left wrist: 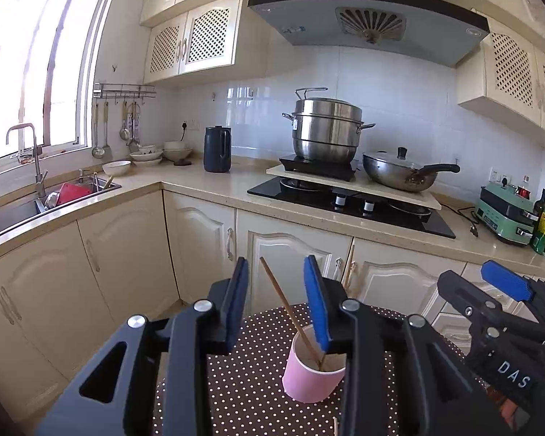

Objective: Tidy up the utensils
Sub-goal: 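Lower the chopstick into the pink cup and open the right gripper, then move the right gripper back to the chopsticks and grasp another one, then lift the chopstick with the right gripper and carry it over the pink cup, then drop the chopstick into the pink cup and open the right gripper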

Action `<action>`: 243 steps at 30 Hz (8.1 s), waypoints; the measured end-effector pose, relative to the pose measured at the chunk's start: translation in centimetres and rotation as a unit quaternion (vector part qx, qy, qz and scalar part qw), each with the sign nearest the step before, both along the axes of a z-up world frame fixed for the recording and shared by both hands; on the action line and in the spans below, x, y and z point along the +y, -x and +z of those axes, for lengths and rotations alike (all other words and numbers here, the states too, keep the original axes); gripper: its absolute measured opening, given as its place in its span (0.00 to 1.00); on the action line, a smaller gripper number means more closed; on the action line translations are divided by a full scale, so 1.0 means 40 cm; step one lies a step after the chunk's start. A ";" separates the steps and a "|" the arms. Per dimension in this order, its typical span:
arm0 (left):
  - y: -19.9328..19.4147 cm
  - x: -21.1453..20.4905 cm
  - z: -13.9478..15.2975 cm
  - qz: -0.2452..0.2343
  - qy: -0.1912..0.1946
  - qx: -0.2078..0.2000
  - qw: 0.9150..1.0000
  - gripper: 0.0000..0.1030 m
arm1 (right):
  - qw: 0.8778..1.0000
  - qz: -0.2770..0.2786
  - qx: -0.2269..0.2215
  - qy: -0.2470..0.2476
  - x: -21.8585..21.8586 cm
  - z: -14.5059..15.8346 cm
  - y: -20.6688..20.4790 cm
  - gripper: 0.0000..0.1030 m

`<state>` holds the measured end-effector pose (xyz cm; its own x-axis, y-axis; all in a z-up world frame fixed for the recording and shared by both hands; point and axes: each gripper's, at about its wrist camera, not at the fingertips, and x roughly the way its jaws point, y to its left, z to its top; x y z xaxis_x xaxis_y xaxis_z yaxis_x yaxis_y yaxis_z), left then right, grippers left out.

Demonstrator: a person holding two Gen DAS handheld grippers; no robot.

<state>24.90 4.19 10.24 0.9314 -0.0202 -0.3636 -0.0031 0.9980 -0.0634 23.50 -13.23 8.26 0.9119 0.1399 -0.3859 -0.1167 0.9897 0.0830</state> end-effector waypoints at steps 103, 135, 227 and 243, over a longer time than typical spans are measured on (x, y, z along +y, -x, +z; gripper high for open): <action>0.170 -0.057 -0.530 -0.039 0.024 0.243 0.969 0.06 | 0.976 0.014 0.217 -0.014 -0.078 -0.534 0.169 0.07; 0.262 -0.047 -0.236 -0.026 0.047 0.069 0.996 0.06 | 0.991 -0.039 0.024 -0.129 -0.182 -0.264 0.284 0.07; -0.160 0.003 -0.213 0.009 0.010 0.046 0.999 0.33 | 0.996 -0.025 0.050 -0.067 -0.012 -0.207 -0.191 0.66; -0.014 0.001 -0.216 -0.003 0.003 0.044 0.999 0.40 | 0.997 -0.034 0.050 -0.048 -0.027 -0.191 -0.040 0.77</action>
<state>25.46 4.22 1.61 0.8953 -0.0272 -0.4447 -0.0038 0.9976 -0.0686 25.10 -14.31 0.62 0.8781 0.1205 -0.4630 -0.0369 0.9819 0.1856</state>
